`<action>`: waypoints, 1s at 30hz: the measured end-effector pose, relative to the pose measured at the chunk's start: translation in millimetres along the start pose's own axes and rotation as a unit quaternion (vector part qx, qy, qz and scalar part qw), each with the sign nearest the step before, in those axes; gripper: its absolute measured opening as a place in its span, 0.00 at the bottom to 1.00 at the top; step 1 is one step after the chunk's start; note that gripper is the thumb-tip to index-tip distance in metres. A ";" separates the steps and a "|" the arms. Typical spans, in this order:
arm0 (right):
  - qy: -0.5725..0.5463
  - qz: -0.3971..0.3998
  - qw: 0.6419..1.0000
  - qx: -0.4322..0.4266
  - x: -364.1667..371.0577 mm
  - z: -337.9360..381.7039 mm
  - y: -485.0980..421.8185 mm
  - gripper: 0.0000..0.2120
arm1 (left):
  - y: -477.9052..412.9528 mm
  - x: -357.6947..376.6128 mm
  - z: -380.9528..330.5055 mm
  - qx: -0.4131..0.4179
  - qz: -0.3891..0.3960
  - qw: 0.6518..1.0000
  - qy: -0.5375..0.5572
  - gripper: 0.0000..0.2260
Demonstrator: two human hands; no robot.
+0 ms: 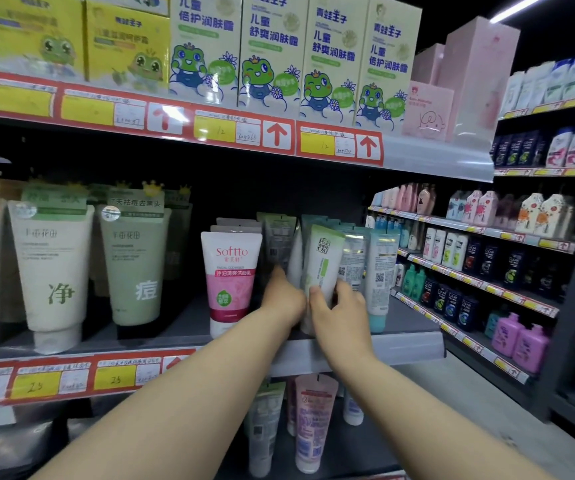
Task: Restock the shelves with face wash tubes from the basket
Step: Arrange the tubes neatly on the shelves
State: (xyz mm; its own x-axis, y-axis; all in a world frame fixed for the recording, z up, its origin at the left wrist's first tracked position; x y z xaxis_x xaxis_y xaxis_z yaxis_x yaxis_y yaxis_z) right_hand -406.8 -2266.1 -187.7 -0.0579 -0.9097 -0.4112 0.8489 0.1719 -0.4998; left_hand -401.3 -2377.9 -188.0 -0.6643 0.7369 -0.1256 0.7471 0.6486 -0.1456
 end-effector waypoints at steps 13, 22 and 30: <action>0.006 -0.015 1.000 0.003 7.0 -4.3 -1.2 0.15 | -13.0 -3.6 9.5 -0.002 -0.104 0.994 -0.026 0.22; 0.014 -0.039 0.999 -0.005 9.9 -7.9 -2.4 0.16 | -23.0 0.4 16.1 -0.008 -0.125 0.991 -0.050 0.16; 0.008 -0.027 1.000 0.004 9.6 -9.0 -3.0 0.17 | -20.4 0.6 12.4 0.002 -0.155 0.986 -0.059 0.18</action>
State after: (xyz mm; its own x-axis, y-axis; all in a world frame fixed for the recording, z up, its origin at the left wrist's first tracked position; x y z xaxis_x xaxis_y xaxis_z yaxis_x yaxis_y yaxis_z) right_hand -414.6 -2272.0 -197.1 -0.1130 -0.9112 -0.3962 0.8485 0.1190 -0.5157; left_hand -417.3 -2393.1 -197.3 -0.8592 0.4757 -0.1883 0.5077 0.8382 -0.1993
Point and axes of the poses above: each hand's wrist, its own y-axis away from the middle knuckle, its own x-axis out of the palm, z = x × y, the point moved 4 cm from there along -y, towards the middle knuckle, and after that the axes turned 5 degrees about y, right-handed, at the moved point
